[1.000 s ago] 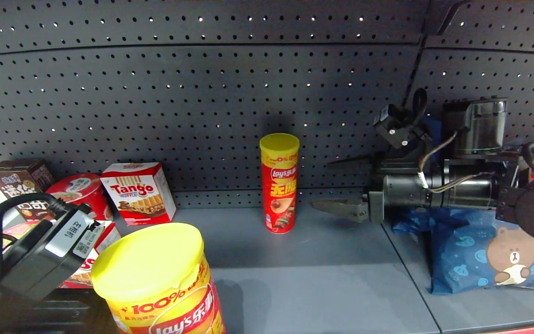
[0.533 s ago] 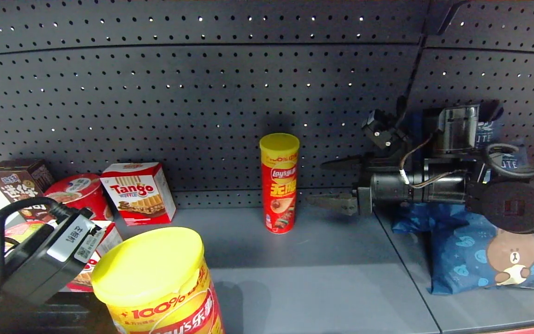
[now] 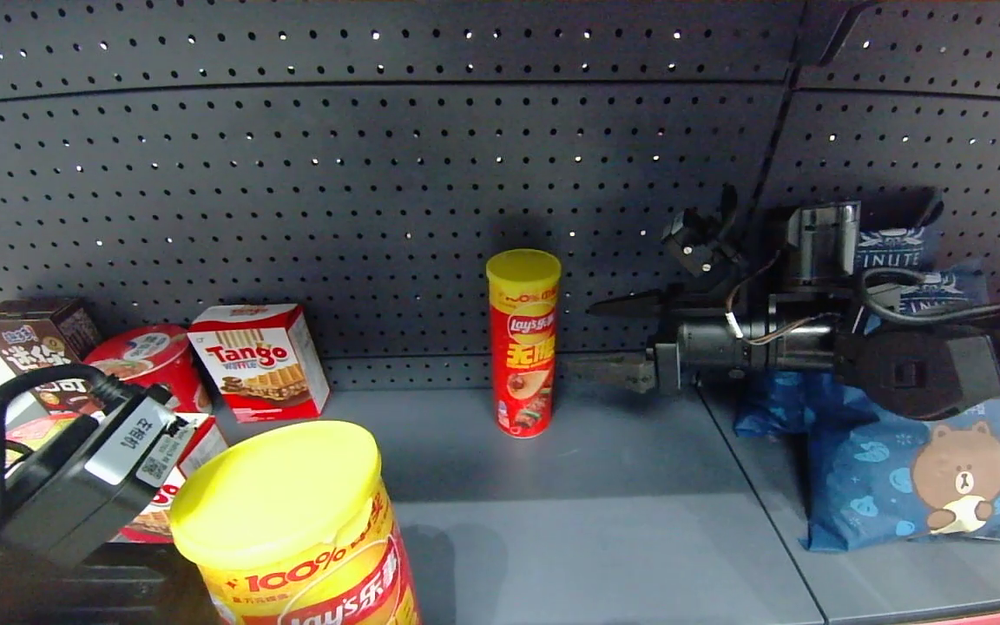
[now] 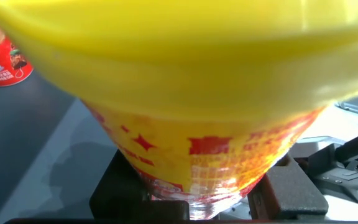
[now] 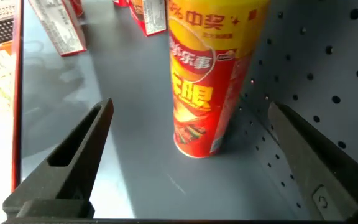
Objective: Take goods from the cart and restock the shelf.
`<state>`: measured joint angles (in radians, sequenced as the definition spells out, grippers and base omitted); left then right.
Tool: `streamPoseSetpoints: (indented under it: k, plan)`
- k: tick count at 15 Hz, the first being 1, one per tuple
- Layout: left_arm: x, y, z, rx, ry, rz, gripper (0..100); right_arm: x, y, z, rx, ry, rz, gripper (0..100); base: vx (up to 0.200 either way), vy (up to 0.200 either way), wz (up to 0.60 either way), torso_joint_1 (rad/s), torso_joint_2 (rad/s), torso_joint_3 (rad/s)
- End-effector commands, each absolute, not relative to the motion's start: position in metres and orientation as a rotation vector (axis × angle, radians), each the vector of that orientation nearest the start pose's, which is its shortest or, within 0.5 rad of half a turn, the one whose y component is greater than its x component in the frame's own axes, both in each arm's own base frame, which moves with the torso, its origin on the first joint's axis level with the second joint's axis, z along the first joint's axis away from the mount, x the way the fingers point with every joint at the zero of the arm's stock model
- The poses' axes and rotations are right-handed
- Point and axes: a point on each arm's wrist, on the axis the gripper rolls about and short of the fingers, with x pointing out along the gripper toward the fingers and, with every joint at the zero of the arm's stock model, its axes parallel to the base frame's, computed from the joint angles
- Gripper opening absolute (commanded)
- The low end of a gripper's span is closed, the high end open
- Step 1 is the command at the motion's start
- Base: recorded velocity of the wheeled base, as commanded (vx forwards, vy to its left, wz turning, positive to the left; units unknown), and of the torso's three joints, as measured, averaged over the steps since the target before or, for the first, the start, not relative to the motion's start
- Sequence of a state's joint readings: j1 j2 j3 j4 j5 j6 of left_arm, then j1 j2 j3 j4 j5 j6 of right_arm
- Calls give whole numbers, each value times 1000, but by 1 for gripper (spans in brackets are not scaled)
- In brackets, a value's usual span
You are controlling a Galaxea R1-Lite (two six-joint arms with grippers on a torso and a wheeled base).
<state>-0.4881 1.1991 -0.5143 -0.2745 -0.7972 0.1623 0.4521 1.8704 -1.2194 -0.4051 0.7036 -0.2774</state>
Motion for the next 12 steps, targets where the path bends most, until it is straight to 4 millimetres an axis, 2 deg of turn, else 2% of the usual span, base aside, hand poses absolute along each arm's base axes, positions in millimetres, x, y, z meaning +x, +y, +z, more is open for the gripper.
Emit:
streamPoseSetpoints:
  k: [1, 12]
  plan:
    - [135, -90, 188, 69, 336, -1297, 0, 333, 178, 208, -210, 107, 1182, 100, 0, 0, 0, 0, 0, 0]
    - [137, -89, 185, 64, 351, -1289, 0, 355, 197, 193, -206, 109, 1223, 100, 0, 0, 0, 0, 0, 0]
